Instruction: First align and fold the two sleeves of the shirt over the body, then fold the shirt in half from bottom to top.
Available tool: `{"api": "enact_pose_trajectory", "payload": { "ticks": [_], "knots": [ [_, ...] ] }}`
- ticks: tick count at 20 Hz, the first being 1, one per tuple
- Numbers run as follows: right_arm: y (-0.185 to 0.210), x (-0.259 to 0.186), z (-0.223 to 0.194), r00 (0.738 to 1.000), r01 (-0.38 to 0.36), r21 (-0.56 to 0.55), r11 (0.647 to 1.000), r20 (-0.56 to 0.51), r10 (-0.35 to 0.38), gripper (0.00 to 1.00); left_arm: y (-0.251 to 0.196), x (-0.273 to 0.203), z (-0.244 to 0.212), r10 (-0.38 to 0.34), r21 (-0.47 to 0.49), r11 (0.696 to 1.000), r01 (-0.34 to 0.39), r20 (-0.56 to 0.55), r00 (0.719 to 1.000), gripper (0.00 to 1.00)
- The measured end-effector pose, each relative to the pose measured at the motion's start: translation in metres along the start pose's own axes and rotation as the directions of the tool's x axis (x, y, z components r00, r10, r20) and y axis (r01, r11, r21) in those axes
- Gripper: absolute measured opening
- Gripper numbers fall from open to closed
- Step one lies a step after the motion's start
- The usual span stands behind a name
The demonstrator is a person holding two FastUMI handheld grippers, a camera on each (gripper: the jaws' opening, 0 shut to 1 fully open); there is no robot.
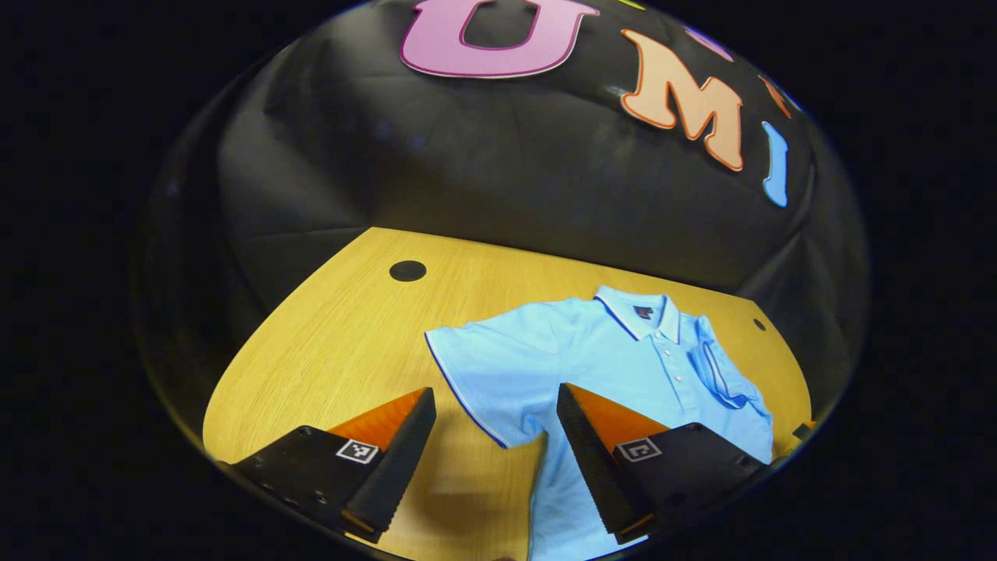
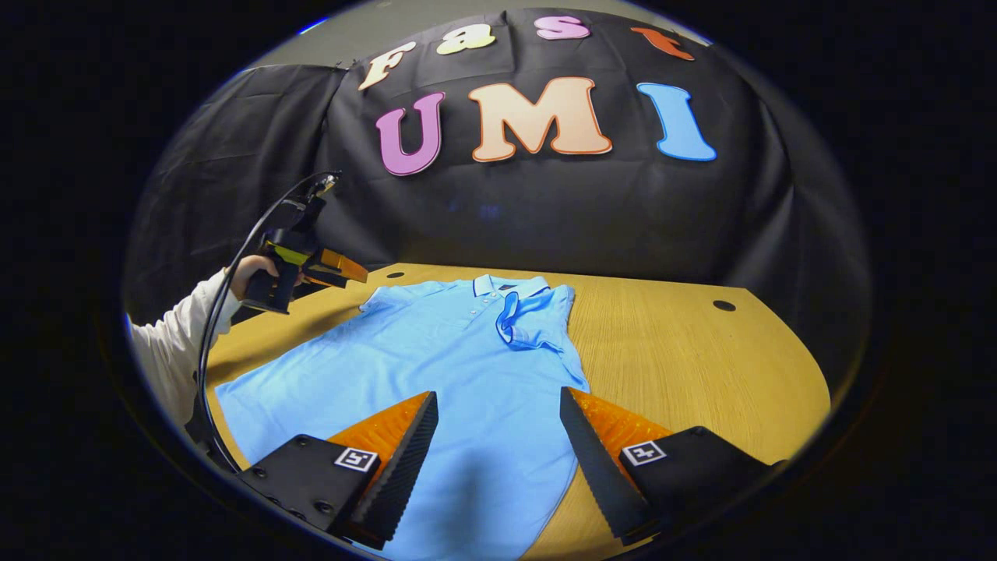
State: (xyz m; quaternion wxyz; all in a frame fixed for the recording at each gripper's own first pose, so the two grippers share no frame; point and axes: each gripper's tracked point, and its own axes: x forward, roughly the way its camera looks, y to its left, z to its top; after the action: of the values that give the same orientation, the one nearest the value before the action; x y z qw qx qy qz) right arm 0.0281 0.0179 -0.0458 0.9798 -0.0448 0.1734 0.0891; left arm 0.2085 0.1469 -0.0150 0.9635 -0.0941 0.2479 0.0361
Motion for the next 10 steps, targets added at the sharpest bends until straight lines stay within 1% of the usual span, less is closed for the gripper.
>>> {"api": "enact_pose_trajectory", "payload": {
  "ticks": [3,6,10],
  "knots": [
    [-0.005,-0.003,0.006,1.0,0.011,0.014,1.0,0.02,-0.011,0.97,0.01,0.027,0.004,0.031,0.024,0.999,-0.03,-0.032,0.999,0.94],
    [-0.007,-0.007,0.008,1.0,0.01,0.022,1.0,0.029,-0.011,0.97,0.013,0.048,-0.007,0.049,0.057,0.997,-0.045,-0.071,0.996,0.94],
    [-0.008,-0.013,0.006,1.0,0.014,0.01,1.0,0.025,-0.014,0.98,0.015,0.058,-0.017,0.067,0.073,0.996,-0.06,-0.1,0.993,0.93]
  ]
}}
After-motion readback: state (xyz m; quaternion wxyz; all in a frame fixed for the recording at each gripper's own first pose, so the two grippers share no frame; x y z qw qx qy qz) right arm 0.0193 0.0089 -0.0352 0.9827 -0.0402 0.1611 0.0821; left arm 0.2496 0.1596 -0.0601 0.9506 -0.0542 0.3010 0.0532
